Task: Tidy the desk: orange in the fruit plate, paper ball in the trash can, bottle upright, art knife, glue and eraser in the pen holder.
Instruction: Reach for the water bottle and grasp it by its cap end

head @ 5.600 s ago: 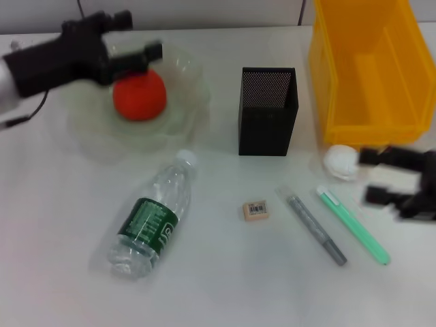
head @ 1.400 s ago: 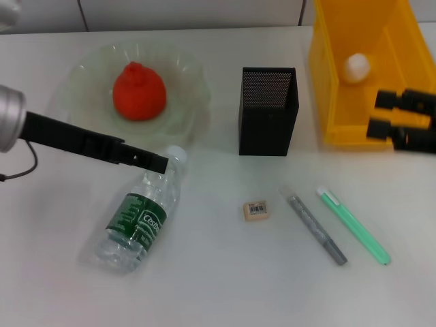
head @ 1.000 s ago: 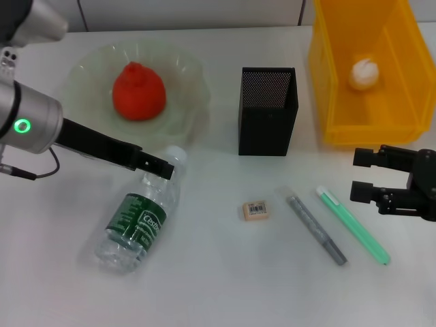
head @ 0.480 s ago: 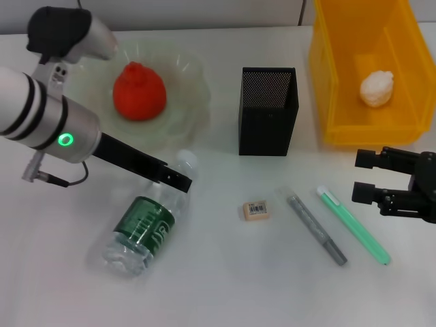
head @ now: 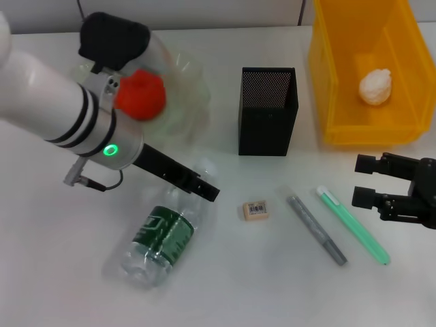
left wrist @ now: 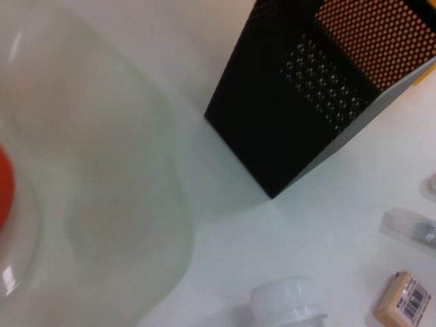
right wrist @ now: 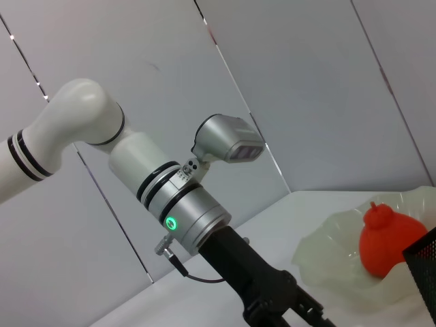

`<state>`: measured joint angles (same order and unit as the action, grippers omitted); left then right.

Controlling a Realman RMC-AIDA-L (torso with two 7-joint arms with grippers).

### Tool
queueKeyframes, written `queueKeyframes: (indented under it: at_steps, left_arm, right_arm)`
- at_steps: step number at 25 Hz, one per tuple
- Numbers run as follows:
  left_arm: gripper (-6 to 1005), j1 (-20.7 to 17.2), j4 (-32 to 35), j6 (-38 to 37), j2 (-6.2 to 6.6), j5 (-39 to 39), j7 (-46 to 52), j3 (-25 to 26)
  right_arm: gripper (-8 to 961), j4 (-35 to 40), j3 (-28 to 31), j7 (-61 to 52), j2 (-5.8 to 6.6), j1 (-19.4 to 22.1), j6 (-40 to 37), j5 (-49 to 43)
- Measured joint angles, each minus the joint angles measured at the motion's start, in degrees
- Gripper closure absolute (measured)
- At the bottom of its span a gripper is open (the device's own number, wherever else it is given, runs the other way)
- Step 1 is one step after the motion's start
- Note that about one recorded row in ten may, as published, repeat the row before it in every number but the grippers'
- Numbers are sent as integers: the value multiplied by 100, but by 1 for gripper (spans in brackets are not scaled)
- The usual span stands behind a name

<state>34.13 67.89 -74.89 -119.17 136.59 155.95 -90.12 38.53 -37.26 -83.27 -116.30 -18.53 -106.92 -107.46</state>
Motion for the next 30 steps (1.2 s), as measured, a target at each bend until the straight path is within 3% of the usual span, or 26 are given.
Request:
queueKeyframes:
  at_steps: [17,22,30]
  left_arm:
    - [280,235,-124,892,-1,-60,237,-958]
    - [344,269,-128,1069,-1,111,424,-1331]
    - [464,227,-77,1117,-1,84,275,-1406]
  right_arm:
    - [143,-275,139,214,20,94,-38,2]
    - [143,-280,140,215,20,95,-34,2]
    - [143,-285,140,215,20,102,-18,2]
